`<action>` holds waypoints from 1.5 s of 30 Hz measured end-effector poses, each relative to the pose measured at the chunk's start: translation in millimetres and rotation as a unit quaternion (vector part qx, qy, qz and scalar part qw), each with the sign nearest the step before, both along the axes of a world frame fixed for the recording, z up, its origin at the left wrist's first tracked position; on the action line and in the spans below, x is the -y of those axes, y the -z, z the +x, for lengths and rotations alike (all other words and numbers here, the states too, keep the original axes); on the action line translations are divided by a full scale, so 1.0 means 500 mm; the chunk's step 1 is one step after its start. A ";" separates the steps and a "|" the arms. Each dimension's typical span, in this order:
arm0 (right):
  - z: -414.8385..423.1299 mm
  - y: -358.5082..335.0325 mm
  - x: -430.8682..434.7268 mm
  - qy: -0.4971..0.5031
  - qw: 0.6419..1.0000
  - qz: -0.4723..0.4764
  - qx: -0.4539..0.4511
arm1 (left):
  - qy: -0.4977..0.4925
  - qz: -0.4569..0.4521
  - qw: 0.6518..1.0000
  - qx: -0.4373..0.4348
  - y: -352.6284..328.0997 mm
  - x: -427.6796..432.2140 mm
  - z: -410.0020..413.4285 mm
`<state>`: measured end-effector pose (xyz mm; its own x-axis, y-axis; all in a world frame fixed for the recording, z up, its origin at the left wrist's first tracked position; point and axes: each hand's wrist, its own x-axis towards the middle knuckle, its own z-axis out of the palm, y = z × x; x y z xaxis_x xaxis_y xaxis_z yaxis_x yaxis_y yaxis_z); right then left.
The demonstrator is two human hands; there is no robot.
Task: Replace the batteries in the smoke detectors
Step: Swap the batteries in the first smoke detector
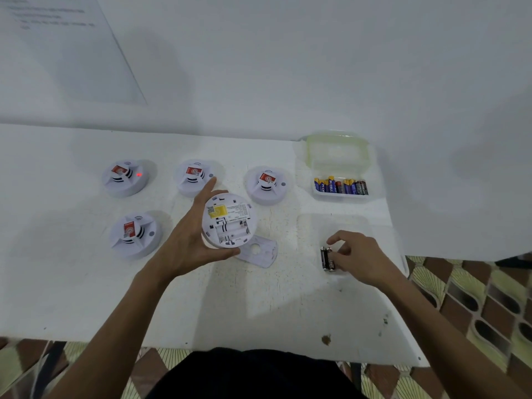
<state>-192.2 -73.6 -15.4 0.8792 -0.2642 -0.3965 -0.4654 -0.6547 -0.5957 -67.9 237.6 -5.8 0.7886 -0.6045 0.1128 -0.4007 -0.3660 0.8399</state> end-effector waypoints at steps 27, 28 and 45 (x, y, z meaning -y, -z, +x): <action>0.316 0.000 0.117 0.007 0.987 -0.151 0.049 | -0.022 -0.003 1.000 0.010 -0.001 -0.003 0.042; 0.311 -0.009 0.114 0.012 0.987 -0.144 0.073 | -0.023 -0.003 1.000 0.010 -0.001 -0.003 0.044; 0.180 -0.113 -0.216 -0.198 0.895 0.091 0.389 | -0.011 -0.022 1.000 -0.003 -0.021 0.009 0.052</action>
